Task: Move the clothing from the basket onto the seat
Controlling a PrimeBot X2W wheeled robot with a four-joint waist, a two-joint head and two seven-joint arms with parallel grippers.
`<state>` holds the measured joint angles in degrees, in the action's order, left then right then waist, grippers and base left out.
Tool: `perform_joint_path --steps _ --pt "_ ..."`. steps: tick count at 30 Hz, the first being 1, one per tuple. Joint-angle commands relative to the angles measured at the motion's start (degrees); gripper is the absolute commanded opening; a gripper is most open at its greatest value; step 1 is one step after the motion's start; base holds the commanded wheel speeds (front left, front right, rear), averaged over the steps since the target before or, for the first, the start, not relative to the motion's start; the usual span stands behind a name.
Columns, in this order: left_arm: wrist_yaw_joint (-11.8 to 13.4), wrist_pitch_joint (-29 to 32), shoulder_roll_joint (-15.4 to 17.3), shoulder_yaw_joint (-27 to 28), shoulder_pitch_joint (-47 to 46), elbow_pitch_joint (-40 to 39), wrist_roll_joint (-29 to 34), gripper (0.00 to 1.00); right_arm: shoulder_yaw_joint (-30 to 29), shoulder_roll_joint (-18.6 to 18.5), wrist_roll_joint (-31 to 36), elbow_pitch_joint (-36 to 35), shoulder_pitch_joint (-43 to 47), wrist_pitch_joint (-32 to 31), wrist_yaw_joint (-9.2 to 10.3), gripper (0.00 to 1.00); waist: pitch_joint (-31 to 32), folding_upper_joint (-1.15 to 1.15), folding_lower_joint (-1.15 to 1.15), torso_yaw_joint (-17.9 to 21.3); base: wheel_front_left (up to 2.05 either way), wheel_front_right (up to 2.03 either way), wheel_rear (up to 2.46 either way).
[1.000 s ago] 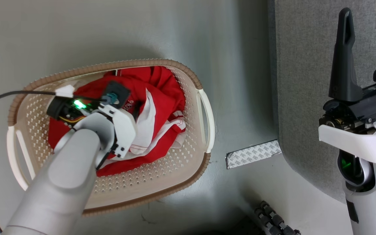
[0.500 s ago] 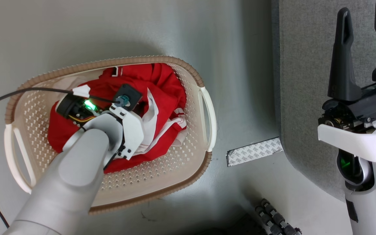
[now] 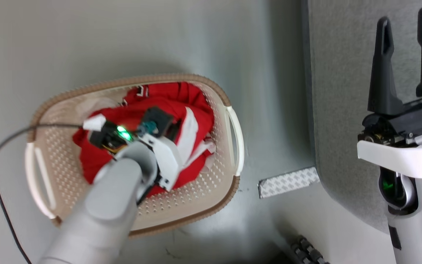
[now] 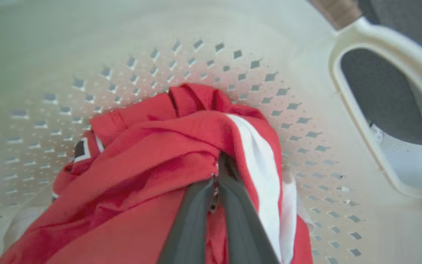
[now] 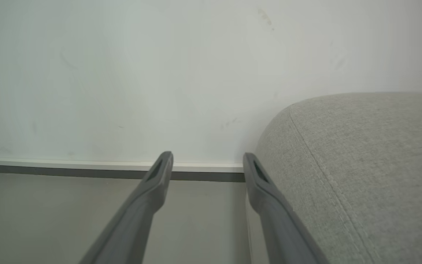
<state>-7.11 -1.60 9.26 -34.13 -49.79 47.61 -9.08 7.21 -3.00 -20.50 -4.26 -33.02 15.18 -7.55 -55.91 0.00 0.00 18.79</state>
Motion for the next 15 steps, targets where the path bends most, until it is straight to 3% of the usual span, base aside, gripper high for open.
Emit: perform_joint_path --steps 1,15 --pt "-0.33 -1.30 -0.43 -0.27 1.30 -0.15 -1.29 0.00 -0.48 0.17 0.64 0.54 1.04 -0.05 0.12 1.00 2.92 0.00 0.00 -1.20 0.00 0.00 0.00" --pt "0.03 -11.50 -4.92 -1.55 11.19 -1.05 -8.36 0.00 -4.41 0.11 4.90 4.21 9.76 -0.05 0.12 1.00 19.54 0.00 0.00 -6.30 0.00 0.00 0.00"
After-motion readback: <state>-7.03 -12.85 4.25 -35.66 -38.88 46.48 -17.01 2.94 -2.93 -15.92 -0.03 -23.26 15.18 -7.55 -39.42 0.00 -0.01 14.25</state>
